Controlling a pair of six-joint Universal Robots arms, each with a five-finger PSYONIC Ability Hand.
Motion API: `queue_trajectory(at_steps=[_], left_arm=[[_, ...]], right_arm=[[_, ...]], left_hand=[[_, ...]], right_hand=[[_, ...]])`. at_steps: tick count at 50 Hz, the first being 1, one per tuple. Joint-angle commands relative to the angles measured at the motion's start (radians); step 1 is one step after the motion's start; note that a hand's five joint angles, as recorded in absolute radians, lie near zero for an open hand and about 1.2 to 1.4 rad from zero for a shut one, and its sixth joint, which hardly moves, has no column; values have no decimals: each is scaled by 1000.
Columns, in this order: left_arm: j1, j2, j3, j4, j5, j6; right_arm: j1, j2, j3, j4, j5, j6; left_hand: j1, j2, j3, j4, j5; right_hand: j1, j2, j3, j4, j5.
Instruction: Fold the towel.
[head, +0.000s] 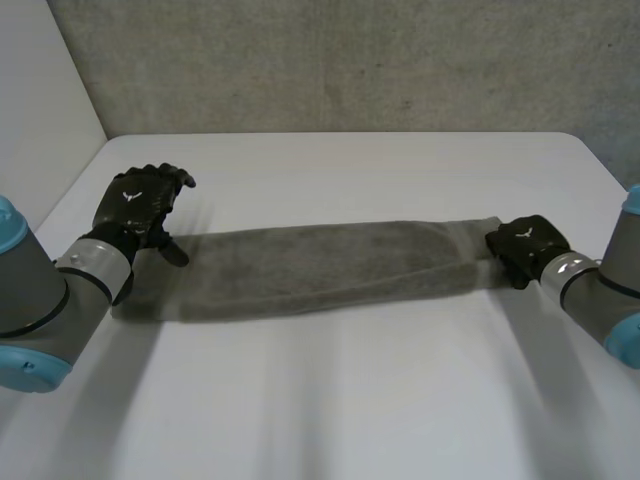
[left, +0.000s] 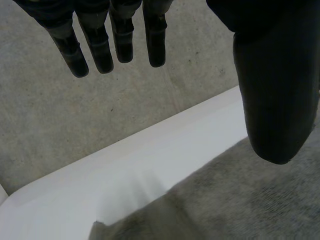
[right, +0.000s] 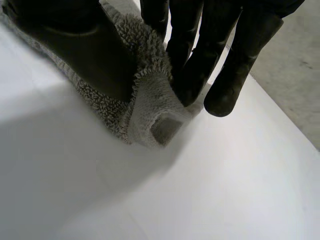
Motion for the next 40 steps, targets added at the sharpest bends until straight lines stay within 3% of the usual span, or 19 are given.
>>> queue_trajectory(at_steps=[1, 13, 22, 24, 25, 27, 30, 32, 33, 35, 37, 38, 39, 40], left_arm=[[0, 1, -7, 0, -1, 0], [3, 1, -13, 19, -4, -2], [0, 2, -13, 20, -5, -2], [0, 1, -14, 22, -7, -2], [0, 1, -14, 22, -7, -2], [0, 1, -13, 22, -7, -2], [0, 1, -14, 22, -7, -2], [3, 1, -14, 22, -8, -2], [3, 1, -14, 22, -8, -2], [3, 1, -14, 22, -8, -2], [3, 1, -14, 22, -8, -2], [3, 1, -14, 22, -8, -2], [3, 1, -14, 22, -8, -2], [3, 1, -14, 22, -8, -2]], right_arm=[[-78, -2, -7, -24, -3, -8], [-323, -23, -134, 65, 20, -121], [-277, -130, -309, 186, 56, -106], [-137, -179, -353, 206, 79, -71], [-136, -180, -354, 206, 79, -71], [50, -193, -374, 204, 98, -60], [151, -192, -380, 204, 110, -61], [346, -167, -383, 197, 139, -64], [347, -167, -383, 197, 139, -64], [523, -89, -386, 186, 164, -69], [589, -48, -393, 178, 173, -75], [640, -13, -397, 177, 181, -92], [640, -12, -397, 177, 181, -92], [669, 20, -392, 175, 191, -115]], left_hand=[[-65, -50, -61, -64, -25], [-68, -53, -64, -67, -28], [-68, -53, -64, -67, -28], [-68, -53, -64, -67, -28], [-68, -53, -64, -67, -28], [-68, -53, -64, -67, -28], [-68, -53, -64, -67, -28], [-71, -56, -67, -70, -31], [-71, -56, -67, -70, -31], [-71, -56, -67, -70, -31], [-71, -56, -67, -70, -31], [-71, -56, -67, -70, -31], [-71, -56, -67, -70, -31], [-71, -56, -67, -70, -31]], right_hand=[[97, 101, 88, 65, 71], [97, 101, 88, 65, 71], [97, 101, 88, 65, 71], [97, 101, 88, 65, 71], [97, 101, 88, 65, 71], [97, 101, 88, 65, 71], [97, 101, 88, 65, 71], [97, 101, 88, 65, 71], [97, 101, 88, 65, 71], [97, 101, 88, 65, 71], [97, 101, 88, 65, 71], [-248, -244, -257, -280, -274], [-251, -247, -260, -283, -277], [-591, -587, -600, -623, -617]])
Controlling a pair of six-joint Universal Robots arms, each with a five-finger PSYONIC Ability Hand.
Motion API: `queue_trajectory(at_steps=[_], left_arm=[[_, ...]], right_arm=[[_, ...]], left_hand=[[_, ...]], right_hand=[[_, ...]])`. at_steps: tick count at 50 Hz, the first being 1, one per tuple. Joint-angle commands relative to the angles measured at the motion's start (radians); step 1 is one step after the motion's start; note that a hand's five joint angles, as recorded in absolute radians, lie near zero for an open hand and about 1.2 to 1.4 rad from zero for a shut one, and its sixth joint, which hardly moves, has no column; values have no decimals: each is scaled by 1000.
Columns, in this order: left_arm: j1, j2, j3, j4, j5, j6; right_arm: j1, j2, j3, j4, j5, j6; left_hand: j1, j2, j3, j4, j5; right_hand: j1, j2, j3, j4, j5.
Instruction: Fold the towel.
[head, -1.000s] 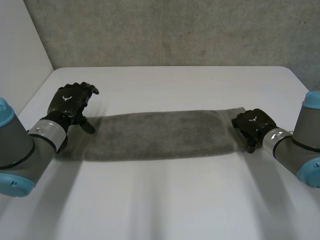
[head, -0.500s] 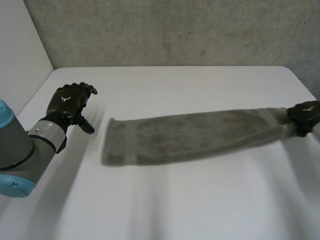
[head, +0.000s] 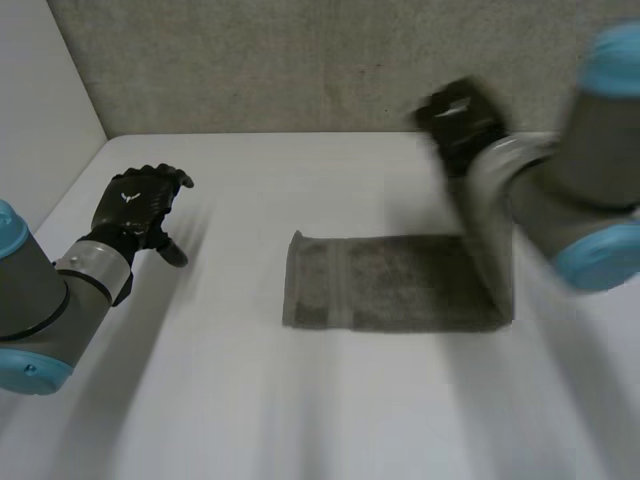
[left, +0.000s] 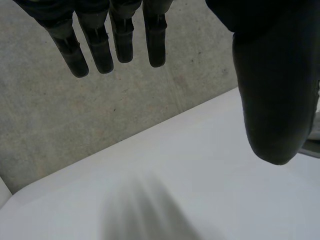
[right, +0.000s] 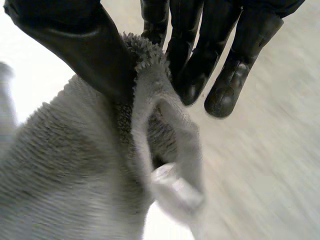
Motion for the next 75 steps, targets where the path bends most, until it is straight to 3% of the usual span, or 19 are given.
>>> queue_trajectory(at_steps=[1, 3, 6, 15, 25, 40, 42, 45, 47, 48, 56, 61, 66, 75], left_arm=[[1, 0, 0, 0, 0, 0], [-1, 0, -2, 0, 0, 0], [-5, 0, -2, 0, 0, 0], [-11, -3, -8, 0, 3, 2], [-42, -2, -41, 52, 7, 6], [-108, -2, -57, 61, 7, 14], [-107, -2, -58, 61, 6, 14], [-107, -2, -58, 61, 6, 12], [-107, -2, -57, 61, 4, 14], [-107, -2, -57, 61, 4, 14], [-105, -2, -55, 63, 3, 12], [-105, 0, -51, 64, 1, 12], [-97, 38, -42, 63, -2, 6], [-93, 109, -38, 63, -2, 2]], right_arm=[[264, 155, -2, -21, 44, -49], [278, 193, 16, -22, 84, -98], [263, 195, 40, -21, 130, -109], [135, 89, 185, -34, 144, -42], [-97, -86, 511, -151, -21, 104], [-263, -64, 657, -189, -174, 181], [-263, -55, 662, -209, -177, 182], [-265, -55, 662, -218, -175, 181], [-271, -67, 662, -225, -170, 168], [-271, -68, 662, -225, -170, 168], [-227, -121, 588, -220, -177, 147], [-49, -107, 456, -202, -161, 115], [184, 36, 195, -78, -146, 46], [366, 322, -140, 44, -46, 18]], left_hand=[[-71, -55, -67, -70, -27], [-71, -55, -67, -70, -27], [-71, -55, -67, -70, -27], [-71, -55, -67, -70, -27], [-65, -49, -61, -64, -21], [-68, -52, -64, -67, -24], [-65, -49, -61, -64, -21], [-68, -52, -64, -67, -24], [-68, -52, -64, -67, -24], [-68, -52, -64, -67, -24], [-68, -52, -64, -67, -24], [-71, -55, -67, -70, -27], [-71, -55, -67, -70, -27], [-74, -57, -69, -73, -30]], right_hand=[[-529, -534, -557, -558, -552], [-777, -782, -806, -806, -801], [-974, -979, -1003, -1003, -998], [-949, -954, -977, -978, -972], [-761, -766, -790, -790, -785], [-652, -657, -681, -681, -676], [-358, -363, -386, -387, -381], [-177, -182, -205, -206, -200], [161, 156, 133, 132, 138], [163, 158, 134, 134, 139], [163, 158, 134, 134, 139], [163, 158, 134, 134, 139], [163, 158, 134, 134, 139], [163, 158, 134, 134, 139]])
